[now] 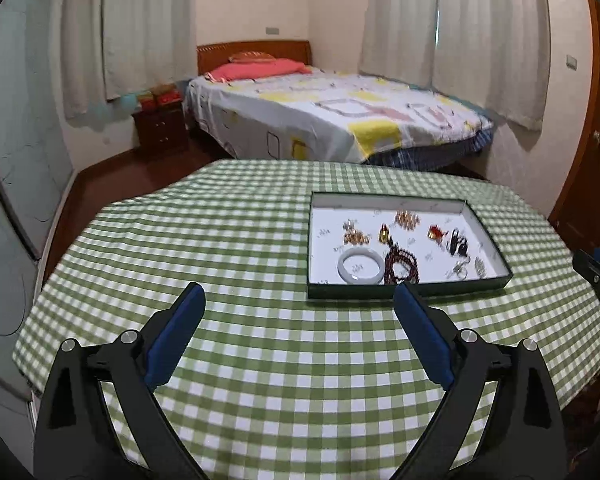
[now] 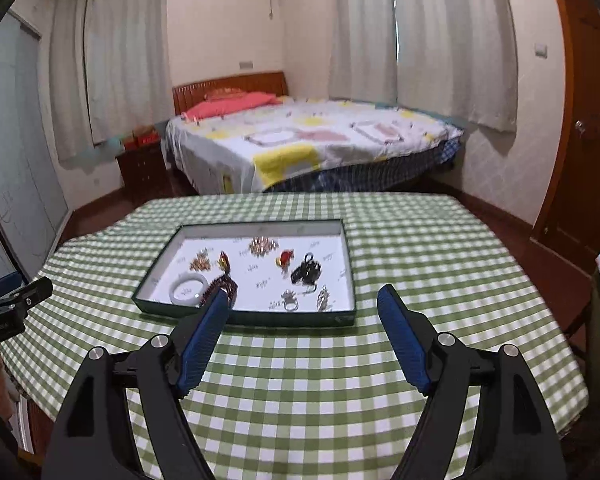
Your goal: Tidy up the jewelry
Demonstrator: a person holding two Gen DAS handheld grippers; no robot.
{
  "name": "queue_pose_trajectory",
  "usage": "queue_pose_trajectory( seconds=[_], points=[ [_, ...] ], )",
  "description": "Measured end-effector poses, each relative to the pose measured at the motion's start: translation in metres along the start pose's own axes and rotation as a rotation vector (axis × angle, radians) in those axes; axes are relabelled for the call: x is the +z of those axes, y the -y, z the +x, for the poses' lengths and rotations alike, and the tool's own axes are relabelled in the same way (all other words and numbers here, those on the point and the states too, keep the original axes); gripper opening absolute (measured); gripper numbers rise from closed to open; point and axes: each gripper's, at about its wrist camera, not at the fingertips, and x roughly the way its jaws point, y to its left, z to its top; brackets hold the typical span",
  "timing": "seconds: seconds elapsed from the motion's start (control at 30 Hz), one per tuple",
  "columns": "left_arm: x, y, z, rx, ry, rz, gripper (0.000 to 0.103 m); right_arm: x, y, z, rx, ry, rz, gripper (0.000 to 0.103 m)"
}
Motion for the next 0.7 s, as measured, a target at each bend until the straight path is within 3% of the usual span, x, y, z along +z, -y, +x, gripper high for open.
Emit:
queue_pose_trajectory(
  seconds=[0.3, 0.7],
  points=[
    [-0.003, -0.005, -0.069, -0.009, 0.092, -0.021, 0.093, 0.004, -0.004, -0.061, -0.004, 0.086, -0.03, 0.075],
    [-0.006, -0.007, -0.112, -0.044, 0.155, -0.029, 0.093, 0.009, -0.014, -0.101, 0.012, 0.149, -0.052, 0.075]
  ],
)
